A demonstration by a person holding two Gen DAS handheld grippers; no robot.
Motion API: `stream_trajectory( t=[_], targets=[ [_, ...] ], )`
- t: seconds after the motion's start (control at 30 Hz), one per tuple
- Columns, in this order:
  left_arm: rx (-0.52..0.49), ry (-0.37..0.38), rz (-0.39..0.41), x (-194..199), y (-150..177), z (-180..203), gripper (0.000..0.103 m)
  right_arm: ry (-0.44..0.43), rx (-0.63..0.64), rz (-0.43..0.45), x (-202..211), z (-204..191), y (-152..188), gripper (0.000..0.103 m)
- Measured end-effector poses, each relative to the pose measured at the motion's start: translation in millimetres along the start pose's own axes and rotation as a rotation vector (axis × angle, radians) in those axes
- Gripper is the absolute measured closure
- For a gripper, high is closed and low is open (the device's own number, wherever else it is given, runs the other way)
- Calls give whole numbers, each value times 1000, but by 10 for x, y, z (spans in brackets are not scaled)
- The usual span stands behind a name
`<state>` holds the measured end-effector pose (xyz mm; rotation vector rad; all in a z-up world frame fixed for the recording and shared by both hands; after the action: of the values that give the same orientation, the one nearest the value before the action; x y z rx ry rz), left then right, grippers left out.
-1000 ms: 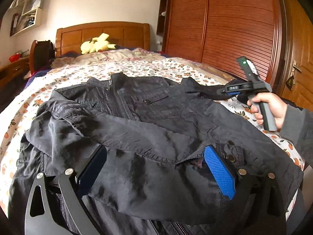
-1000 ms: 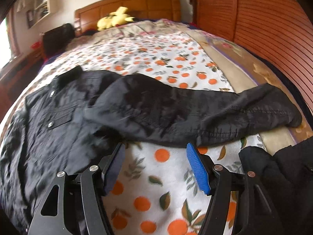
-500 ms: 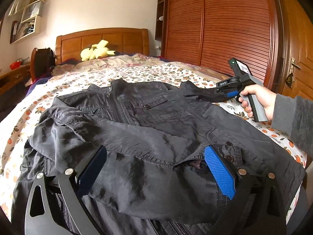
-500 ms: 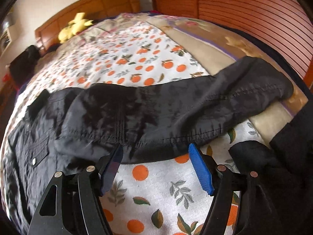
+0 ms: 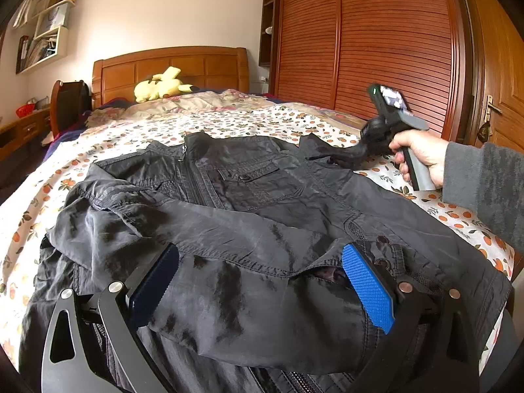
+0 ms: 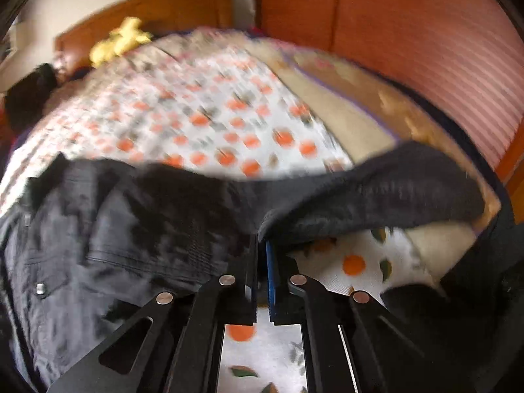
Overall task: Fold large clothes
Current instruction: 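Move the open right gripper to the black sleeve end and grasp it, then lift the sleeve with the right gripper and lay it across the jacket body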
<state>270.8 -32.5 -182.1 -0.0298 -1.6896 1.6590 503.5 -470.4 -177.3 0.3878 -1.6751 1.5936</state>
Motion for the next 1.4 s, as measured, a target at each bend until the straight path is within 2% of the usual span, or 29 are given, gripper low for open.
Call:
stream_trajectory(
  t=[0.13,0.33,0.47,0.63,0.77,0.87,0.93,1.0,1.07,1.13,1.2,1.33,1.4],
  targets=[
    [2,0,-1,9,-1,3,2,-129,118,87,437,-291,23,100],
    [1,0,-3,9,0,3,2,-247,255,124,891,-692,219,100],
    [4,-1,-2,13,-2,-10,2,-291,303,106,981,-860,347,99],
    [3,-1,-3,17,-2,-10,2,-318,371,42,982,-1007,553,99],
    [2,-2,-2,18,-3,-11,2,-334,382,-1,1015,-972,724,93],
    [4,-1,-3,16,-3,-12,2,-338,405,13,1169,-915,783,90],
    [3,-1,-4,15,-2,-9,2,-322,418,42,1296,-836,784,79],
    [2,-2,-3,21,-2,-11,2,-305,423,69,1373,-746,759,64],
    [3,-1,-3,14,-3,-9,2,-276,420,89,1410,-630,712,63],
    [3,-1,-4,14,-3,-10,2,-239,416,100,1390,-522,662,58],
    [3,-1,-4,12,-3,-10,2,-197,413,106,1334,-420,630,44],
    [3,-1,-4,11,-4,-11,2,-110,421,86,1090,-267,610,37],
    [4,-1,-4,14,-3,-13,2,-96,414,43,922,-201,608,32]
  ],
)
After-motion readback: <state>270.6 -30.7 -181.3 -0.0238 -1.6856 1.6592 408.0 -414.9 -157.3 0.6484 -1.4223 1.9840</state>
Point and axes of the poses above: each gripper's, at about its wrist camera, not at the fingertips, and x roughly against the way its jaws point, z to its right, y to its underside, the point moved 1 cm from there along -x, roughly the way its jaws point, and after that the axes turned 9 degrees about y, right-handed, at the moved point
